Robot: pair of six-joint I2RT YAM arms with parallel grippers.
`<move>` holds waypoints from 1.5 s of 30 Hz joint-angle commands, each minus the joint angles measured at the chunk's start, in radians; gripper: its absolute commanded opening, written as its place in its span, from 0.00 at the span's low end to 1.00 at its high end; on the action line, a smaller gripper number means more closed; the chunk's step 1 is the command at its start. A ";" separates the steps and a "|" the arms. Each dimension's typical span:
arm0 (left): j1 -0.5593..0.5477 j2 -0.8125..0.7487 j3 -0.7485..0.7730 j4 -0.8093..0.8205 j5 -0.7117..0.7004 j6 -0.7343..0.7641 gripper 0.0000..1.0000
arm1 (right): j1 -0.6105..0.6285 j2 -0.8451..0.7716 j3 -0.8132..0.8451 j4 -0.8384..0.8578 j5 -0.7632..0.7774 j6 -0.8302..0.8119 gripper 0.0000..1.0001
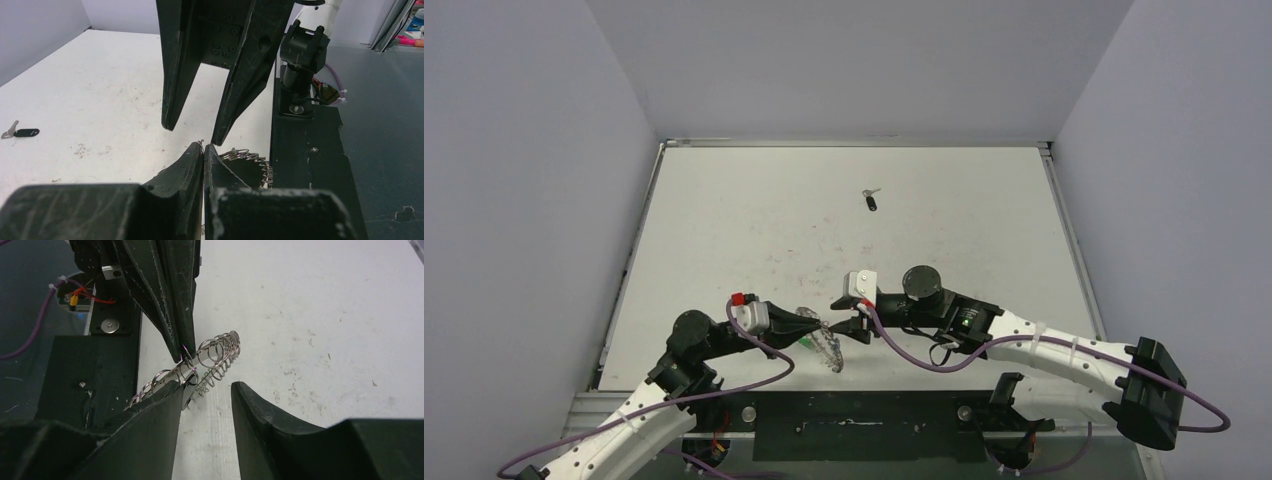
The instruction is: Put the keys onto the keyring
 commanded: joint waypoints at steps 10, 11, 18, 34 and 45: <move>-0.003 0.011 0.010 0.148 0.039 -0.019 0.00 | -0.011 0.070 0.047 0.125 -0.164 -0.028 0.36; -0.003 0.012 0.011 0.149 0.041 -0.019 0.00 | -0.011 0.072 0.049 0.127 -0.166 -0.028 0.35; -0.003 0.009 0.012 0.152 0.043 -0.022 0.00 | -0.011 0.057 0.051 0.140 -0.157 -0.022 0.24; -0.004 0.009 0.015 0.146 0.047 -0.020 0.00 | -0.011 0.005 0.061 0.082 -0.108 -0.020 0.33; -0.004 0.020 0.020 0.160 0.054 -0.023 0.00 | -0.008 0.082 0.086 0.082 -0.175 -0.018 0.28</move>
